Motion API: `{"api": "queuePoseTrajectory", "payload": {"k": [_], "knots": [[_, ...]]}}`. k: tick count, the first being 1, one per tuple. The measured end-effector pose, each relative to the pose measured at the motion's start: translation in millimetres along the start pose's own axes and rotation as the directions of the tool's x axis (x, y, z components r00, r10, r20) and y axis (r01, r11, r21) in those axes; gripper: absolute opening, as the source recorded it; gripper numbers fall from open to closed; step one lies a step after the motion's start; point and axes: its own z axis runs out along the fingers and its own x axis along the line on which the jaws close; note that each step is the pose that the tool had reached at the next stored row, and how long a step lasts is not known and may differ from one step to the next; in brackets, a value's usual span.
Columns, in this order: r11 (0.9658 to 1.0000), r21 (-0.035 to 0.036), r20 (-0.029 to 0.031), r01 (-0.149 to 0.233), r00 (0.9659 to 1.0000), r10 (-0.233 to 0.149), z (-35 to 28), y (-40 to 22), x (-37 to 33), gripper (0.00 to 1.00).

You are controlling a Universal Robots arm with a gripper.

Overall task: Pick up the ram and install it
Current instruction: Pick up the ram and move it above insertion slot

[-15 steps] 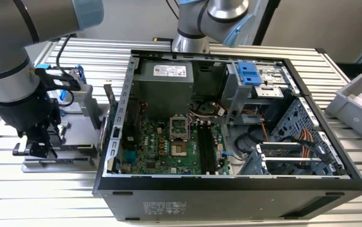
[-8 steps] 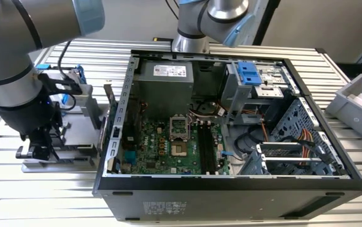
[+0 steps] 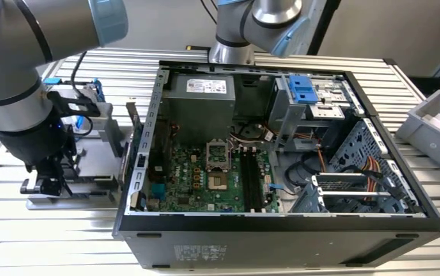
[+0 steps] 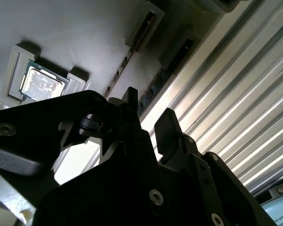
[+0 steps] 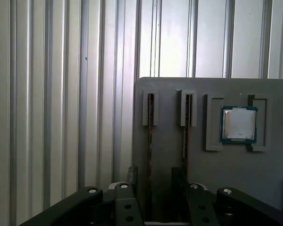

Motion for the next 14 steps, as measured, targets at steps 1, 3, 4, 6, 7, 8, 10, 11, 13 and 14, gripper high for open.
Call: {"api": "queuePoseTrajectory", "payload": {"k": [1, 3, 4, 6, 7, 8, 10, 11, 13, 14], "knots": [[1.0000, -0.0008, 0.0001, 0.000, 1.0000, 0.000, 0.2, -0.1, 0.7, 1.00], [1.0000, -0.0024, 0.0009, -0.001, 1.0000, 0.001, 0.8, -0.1, 3.0, 1.00], [1.0000, -0.0030, 0.0010, -0.001, 1.0000, 0.001, 1.2, -0.2, 3.9, 1.00], [1.0000, -0.0034, 0.0010, -0.003, 1.0000, 0.003, 2.8, -0.1, 4.3, 1.00], [1.0000, -0.0033, 0.0011, -0.003, 1.0000, 0.003, 3.9, -0.2, 4.4, 1.00], [1.0000, -0.0035, 0.0010, -0.003, 1.0000, 0.003, 4.8, -0.3, 4.5, 1.00], [1.0000, -0.0035, 0.0010, -0.004, 1.0000, 0.004, 6.5, -0.4, 4.5, 1.00], [1.0000, -0.0036, 0.0009, -0.004, 1.0000, 0.004, 7.0, -0.3, 4.5, 1.00], [1.0000, -0.0037, 0.0010, -0.008, 1.0000, 0.008, 8.0, -0.4, 4.5, 1.00], [0.9999, -0.0037, 0.0011, -0.010, 1.0000, 0.010, 8.6, -0.4, 4.5, 1.00]]}}
